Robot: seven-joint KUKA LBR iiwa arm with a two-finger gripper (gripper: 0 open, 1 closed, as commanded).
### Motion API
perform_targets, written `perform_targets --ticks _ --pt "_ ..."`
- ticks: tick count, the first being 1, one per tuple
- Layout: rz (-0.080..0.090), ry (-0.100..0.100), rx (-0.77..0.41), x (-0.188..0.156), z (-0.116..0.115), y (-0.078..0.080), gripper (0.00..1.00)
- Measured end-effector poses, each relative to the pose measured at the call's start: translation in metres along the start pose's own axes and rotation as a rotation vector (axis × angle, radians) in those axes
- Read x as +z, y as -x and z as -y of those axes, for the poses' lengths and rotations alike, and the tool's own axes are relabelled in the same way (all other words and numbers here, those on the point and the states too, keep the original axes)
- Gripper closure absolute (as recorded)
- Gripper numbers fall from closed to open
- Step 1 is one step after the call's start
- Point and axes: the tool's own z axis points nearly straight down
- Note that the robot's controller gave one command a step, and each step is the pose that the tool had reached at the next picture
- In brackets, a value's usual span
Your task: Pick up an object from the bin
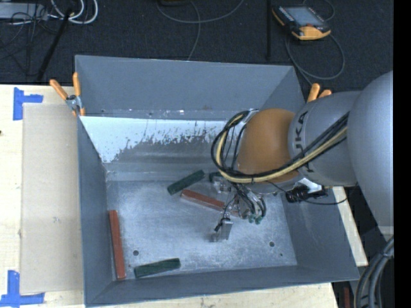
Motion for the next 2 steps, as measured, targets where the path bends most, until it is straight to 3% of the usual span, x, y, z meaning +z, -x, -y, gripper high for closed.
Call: perform_targets --ticks 1,2 --pt "0.008 0.001 0.000 -0.005 0.000 0.003 1.00" --pt "0.019 0.001 -0.037 -0.156 -0.001 0.005 1.00"
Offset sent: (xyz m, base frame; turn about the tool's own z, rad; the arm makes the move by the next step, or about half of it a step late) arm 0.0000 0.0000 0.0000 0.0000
